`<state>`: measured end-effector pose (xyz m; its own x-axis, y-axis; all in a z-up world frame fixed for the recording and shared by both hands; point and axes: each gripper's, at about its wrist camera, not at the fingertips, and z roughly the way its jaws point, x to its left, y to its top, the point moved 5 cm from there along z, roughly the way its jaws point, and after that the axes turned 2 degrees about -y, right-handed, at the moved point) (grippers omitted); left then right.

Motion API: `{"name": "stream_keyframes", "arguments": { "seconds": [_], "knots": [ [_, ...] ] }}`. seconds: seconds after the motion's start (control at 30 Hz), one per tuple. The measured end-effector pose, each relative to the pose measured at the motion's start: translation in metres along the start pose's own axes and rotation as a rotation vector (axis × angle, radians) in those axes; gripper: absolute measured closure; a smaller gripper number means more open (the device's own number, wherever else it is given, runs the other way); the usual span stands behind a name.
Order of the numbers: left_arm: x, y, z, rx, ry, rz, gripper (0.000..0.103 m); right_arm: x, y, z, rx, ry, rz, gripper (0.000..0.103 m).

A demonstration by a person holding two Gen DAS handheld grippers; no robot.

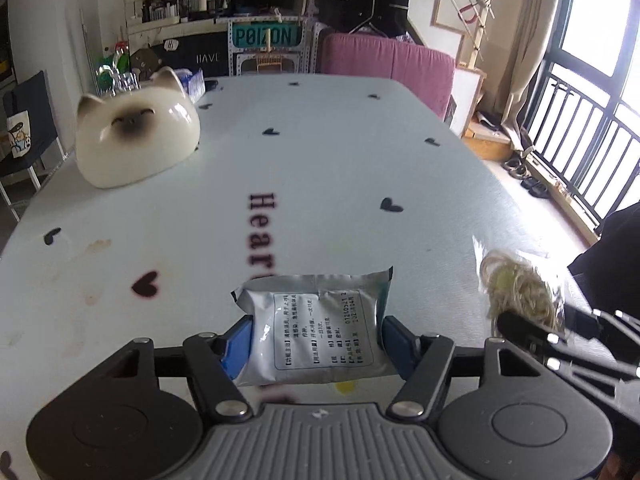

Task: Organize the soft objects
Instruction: 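Carry the sachet and bagged beaded cords toward the tray with both tools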

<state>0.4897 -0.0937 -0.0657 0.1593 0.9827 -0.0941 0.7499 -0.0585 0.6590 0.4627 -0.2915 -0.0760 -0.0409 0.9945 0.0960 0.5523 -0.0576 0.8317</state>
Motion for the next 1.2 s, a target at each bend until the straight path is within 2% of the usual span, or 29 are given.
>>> {"name": "stream_keyframes", "arguments": {
  "seconds": [0.13, 0.67, 0.93, 1.2],
  "knots": [
    [-0.005, 0.000, -0.023, -0.017, -0.009, 0.010, 0.035, -0.003, 0.011, -0.023, -0.053, 0.009, 0.006, 0.050],
    [-0.033, -0.019, -0.122, -0.106, -0.071, 0.026, 0.035, -0.006, 0.020, -0.118, -0.098, 0.042, 0.011, 0.050],
    [-0.036, -0.035, -0.176, -0.163, -0.078, 0.018, 0.035, 0.010, 0.014, -0.162, -0.097, 0.041, -0.010, 0.050],
    [-0.023, -0.064, -0.211, -0.186, -0.082, -0.006, 0.035, 0.032, -0.001, -0.199, -0.077, 0.043, -0.035, 0.050]
  ]
}}
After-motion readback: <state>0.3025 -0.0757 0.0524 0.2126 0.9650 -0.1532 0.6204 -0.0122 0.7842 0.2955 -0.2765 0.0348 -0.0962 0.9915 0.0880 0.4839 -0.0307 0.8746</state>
